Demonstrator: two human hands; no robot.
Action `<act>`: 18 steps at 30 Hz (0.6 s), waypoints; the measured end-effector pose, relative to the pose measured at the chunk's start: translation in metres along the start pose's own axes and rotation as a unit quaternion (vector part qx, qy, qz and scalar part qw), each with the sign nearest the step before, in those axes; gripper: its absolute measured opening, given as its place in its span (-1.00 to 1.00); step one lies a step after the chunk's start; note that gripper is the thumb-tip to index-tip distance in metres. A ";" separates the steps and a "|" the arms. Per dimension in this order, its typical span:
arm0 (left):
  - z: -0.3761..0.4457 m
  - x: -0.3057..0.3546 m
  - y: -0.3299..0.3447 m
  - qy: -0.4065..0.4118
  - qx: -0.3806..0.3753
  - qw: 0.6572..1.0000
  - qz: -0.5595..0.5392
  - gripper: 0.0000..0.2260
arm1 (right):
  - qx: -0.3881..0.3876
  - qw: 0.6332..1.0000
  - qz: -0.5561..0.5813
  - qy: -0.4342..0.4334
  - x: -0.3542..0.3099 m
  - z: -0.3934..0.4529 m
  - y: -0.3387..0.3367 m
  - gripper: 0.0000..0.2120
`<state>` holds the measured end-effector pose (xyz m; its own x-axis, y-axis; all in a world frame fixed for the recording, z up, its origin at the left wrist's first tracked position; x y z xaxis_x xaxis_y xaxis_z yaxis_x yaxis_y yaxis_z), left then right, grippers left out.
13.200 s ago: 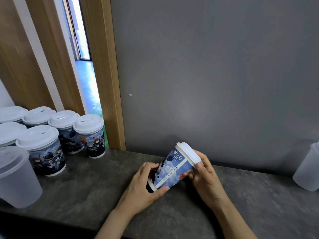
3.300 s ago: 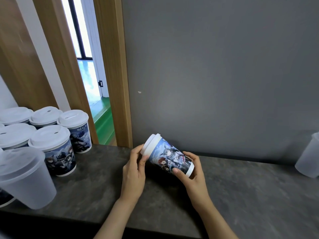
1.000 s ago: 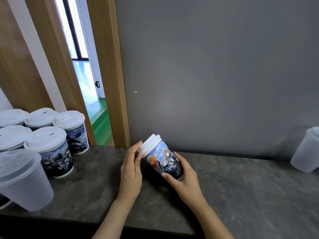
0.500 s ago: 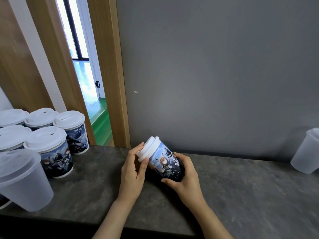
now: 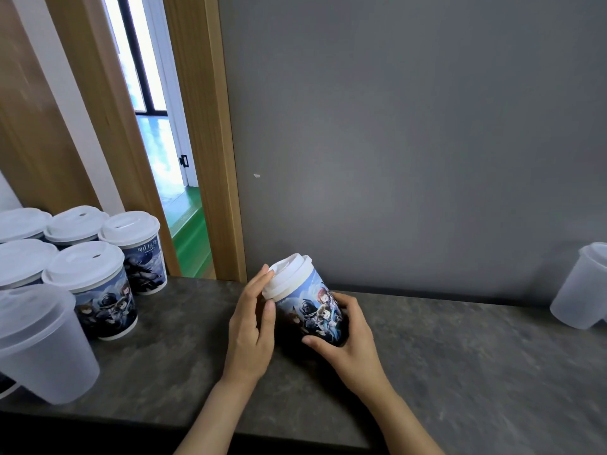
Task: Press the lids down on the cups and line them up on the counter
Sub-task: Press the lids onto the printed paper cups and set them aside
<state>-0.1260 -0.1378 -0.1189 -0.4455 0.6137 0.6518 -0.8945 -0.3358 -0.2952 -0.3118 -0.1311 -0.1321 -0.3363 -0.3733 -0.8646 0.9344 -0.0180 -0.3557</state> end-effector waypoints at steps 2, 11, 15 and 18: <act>-0.001 -0.001 0.000 -0.023 -0.005 1.000 0.001 -0.68 | 0.012 1.000 -0.020 -0.018 0.001 0.000 0.000 -0.31; 0.000 -0.007 0.000 -0.036 0.028 0.999 0.016 -0.66 | -0.015 0.999 -0.027 -0.018 0.000 -0.002 0.006 -0.38; 0.002 -0.007 0.000 -0.036 0.037 0.999 0.016 -0.65 | -0.024 0.999 -0.019 -0.018 0.000 -0.002 0.006 -0.38; 0.001 -0.007 0.000 -0.038 0.024 0.999 0.020 -0.68 | -0.005 0.999 -0.018 -0.035 -0.003 -0.003 0.004 -0.38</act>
<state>-0.1229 -0.1428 -0.1233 -0.4758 0.5437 0.6914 -0.8719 -0.3951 -0.2893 -0.3073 -0.1274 -0.1316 -0.3608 -0.4361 -0.8244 0.9205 -0.0239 -0.3901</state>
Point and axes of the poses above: each hand's wrist, its own z-axis towards the middle knuckle, its own y-axis out of the palm, x = y × z, the point moved 3 cm from there along z, towards the middle knuckle, and after that the axes turned 5 degrees about -x, right-handed, at the moved point
